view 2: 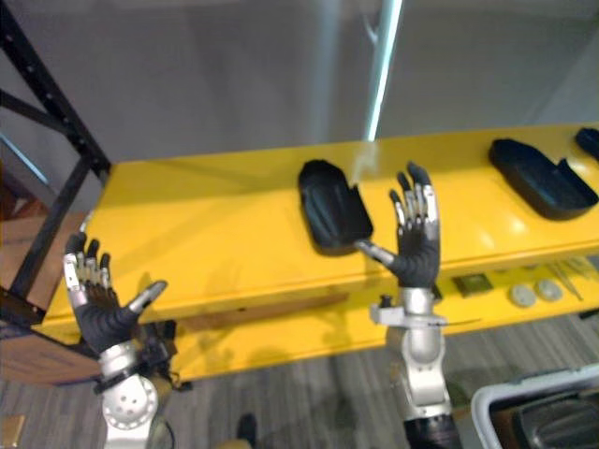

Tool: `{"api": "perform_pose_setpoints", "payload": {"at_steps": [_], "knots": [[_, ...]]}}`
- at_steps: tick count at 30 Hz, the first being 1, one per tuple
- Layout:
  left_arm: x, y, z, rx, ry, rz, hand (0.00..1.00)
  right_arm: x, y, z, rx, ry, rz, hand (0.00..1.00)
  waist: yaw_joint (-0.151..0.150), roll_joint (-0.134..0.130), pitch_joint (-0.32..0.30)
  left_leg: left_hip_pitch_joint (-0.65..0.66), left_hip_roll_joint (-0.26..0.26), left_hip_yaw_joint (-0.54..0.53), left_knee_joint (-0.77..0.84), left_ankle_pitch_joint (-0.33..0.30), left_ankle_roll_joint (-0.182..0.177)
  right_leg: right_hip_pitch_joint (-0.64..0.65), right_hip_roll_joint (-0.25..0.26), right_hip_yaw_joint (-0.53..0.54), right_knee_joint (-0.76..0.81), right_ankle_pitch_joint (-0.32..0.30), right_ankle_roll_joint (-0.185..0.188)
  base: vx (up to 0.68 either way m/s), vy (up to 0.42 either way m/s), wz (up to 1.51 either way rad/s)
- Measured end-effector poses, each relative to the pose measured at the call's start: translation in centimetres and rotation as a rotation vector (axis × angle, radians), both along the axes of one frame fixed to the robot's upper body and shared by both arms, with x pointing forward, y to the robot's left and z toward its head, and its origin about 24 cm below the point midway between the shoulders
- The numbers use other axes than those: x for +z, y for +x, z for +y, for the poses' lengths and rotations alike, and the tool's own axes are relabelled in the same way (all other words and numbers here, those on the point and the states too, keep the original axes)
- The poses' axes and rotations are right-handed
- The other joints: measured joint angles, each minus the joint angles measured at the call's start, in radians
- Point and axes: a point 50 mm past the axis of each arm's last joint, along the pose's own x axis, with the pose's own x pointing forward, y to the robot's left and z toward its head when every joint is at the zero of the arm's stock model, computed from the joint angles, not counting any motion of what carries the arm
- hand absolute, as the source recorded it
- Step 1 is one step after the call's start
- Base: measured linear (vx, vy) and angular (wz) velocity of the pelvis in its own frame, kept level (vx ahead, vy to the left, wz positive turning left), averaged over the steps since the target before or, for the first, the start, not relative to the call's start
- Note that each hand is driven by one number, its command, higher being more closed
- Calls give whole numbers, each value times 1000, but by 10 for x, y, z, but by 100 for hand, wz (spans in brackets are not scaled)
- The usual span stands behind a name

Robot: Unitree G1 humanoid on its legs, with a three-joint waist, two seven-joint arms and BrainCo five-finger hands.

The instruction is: Walk over and take plastic housings, then place them on the shelf

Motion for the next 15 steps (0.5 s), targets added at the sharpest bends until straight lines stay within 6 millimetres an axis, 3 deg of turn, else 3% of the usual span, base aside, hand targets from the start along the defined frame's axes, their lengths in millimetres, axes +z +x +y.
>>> {"api": "perform_pose_setpoints", "payload": {"at_steps": [4,8,11,14,15], "knots": [[-1,6,-9,-81,15,29,0,9,31,27,144,-56,55,0,20,1,-1,-2,0,-19,-1,11,1,6,1,-13,9,0,-1,-51,-12,10],[-6,7,-10,-98,21,52,0,-5,53,52,227,-133,204,0,60,4,-2,-7,0,-56,-1,21,1,26,7,-49,8,-8,-10,-83,-26,24],[-9,8,-11,-128,29,72,0,-17,66,62,257,-139,305,0,81,8,1,-43,0,-104,-1,29,7,32,17,-102,7,-10,-11,-90,-32,48],[-13,6,-11,-162,23,91,0,-12,76,65,252,-154,320,0,92,21,10,-74,1,-114,0,45,11,29,21,-140,8,-10,-11,-87,-9,45],[-13,5,-11,-174,18,93,0,-5,84,67,236,-162,319,0,110,32,29,-84,0,-127,0,52,11,25,22,-149,14,-10,-10,-78,2,33]]}}
